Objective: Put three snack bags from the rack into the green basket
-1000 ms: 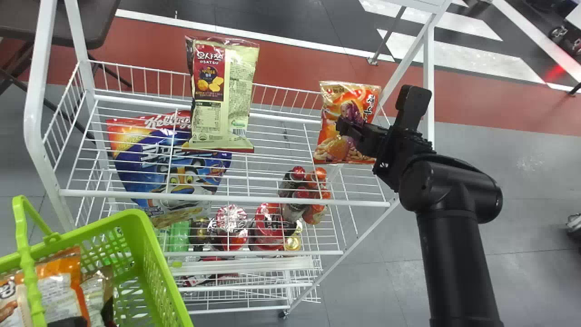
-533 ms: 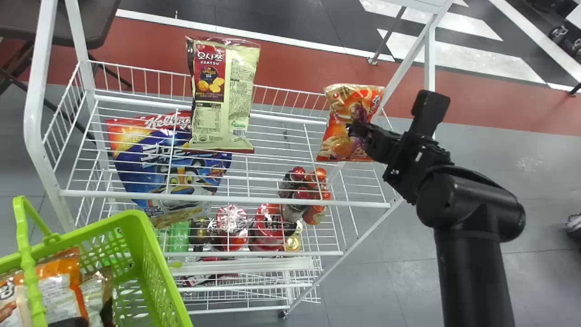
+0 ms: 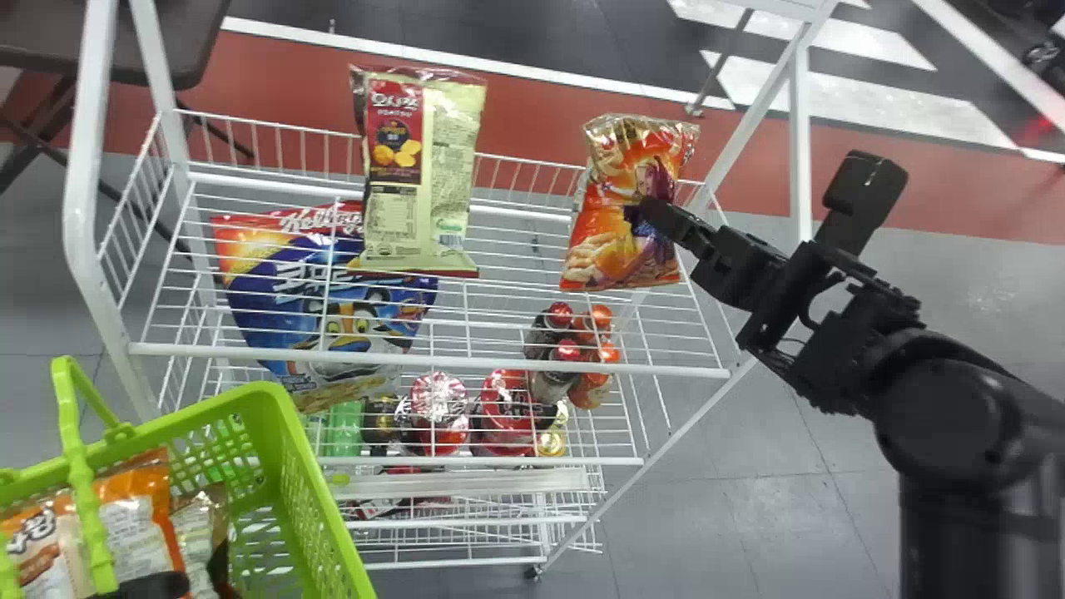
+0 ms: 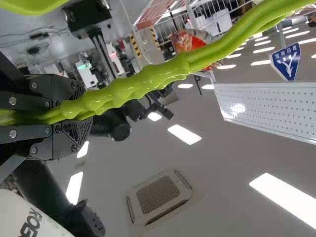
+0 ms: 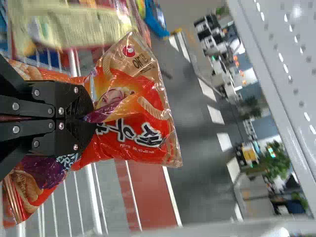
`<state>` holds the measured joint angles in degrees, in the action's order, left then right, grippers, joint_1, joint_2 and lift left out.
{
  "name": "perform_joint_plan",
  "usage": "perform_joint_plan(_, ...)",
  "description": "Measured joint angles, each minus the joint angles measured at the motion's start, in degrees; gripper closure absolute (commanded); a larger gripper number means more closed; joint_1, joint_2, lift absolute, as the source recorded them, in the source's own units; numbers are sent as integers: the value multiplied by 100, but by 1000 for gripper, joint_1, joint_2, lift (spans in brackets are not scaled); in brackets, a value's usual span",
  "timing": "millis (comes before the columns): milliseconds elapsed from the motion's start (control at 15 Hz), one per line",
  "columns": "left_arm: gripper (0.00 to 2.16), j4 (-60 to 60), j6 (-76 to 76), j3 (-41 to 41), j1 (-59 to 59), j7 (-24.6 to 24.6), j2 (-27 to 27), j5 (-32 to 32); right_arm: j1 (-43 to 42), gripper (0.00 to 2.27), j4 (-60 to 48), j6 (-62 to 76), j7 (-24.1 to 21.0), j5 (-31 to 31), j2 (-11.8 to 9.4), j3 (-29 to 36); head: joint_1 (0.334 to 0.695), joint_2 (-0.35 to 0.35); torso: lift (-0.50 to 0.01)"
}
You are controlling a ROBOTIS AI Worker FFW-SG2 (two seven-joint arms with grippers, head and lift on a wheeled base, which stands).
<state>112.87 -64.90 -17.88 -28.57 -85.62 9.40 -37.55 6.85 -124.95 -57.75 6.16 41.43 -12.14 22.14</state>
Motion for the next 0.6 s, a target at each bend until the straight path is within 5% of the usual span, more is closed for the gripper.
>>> perform_joint_plan(267, 2148, 14, 6, 41, 9, 21, 0, 3, 179, 2250, -575, -1107, 42, 873, 135, -348, 695, -108, 0)
perform_joint_plan(600, 2148, 14, 8, 71, 18, 38, -16, 4, 172, 2250, -709, -1694, 43, 1144, 387, -1383, 695, 91, 0)
